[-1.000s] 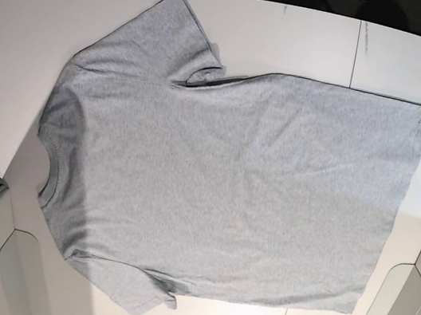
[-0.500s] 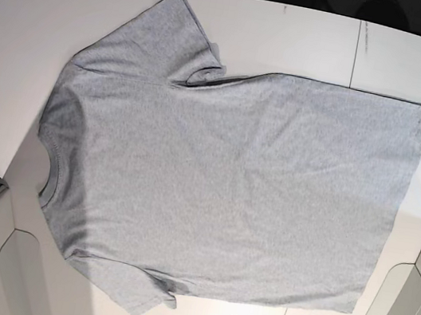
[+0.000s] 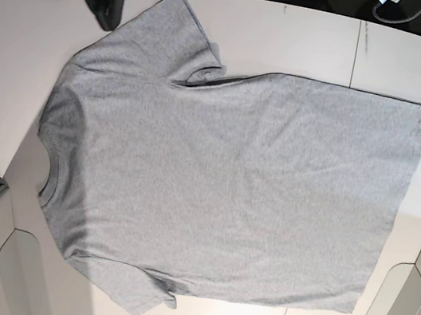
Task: Fold the T-shirt properly
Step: 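Move the right gripper down to the shirt's shoulder seam and pinch it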
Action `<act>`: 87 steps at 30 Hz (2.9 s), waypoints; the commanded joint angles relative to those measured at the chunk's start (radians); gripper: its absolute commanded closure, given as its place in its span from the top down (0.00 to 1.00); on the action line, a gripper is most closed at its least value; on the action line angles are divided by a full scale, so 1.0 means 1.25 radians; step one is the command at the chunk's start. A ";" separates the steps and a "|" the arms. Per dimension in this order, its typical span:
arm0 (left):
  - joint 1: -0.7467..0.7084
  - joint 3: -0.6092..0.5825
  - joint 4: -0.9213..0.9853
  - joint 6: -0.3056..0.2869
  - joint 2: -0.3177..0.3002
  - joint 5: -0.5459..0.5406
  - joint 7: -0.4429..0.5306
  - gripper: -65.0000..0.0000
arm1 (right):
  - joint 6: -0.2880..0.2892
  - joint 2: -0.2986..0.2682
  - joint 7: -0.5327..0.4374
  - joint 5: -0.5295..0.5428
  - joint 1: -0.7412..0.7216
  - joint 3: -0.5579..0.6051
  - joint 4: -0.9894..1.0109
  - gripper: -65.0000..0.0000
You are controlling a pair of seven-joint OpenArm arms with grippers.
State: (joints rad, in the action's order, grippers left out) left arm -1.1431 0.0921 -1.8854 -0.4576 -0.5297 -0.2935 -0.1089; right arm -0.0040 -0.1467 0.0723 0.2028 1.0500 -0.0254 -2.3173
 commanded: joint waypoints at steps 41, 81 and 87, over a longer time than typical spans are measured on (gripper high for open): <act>0.164 0.236 -0.010 -0.176 -0.002 -0.307 -0.109 0.00 | 0.374 0.107 0.218 0.675 -0.388 -0.528 0.522 0.12; 0.172 0.236 -0.010 -0.176 0.001 -0.307 -0.127 0.00 | 0.357 0.107 0.298 0.555 -0.581 -0.363 0.763 0.49; 0.172 0.236 -0.010 -0.176 0.001 -0.307 -0.126 0.00 | 0.356 0.107 0.323 0.556 -0.580 -0.323 0.762 0.49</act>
State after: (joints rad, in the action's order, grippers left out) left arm -0.9195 0.3790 -1.8858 -0.6670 -0.5182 -0.6636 -0.2848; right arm 0.4492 -0.0303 0.4011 0.8703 0.3183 -0.4492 -1.3708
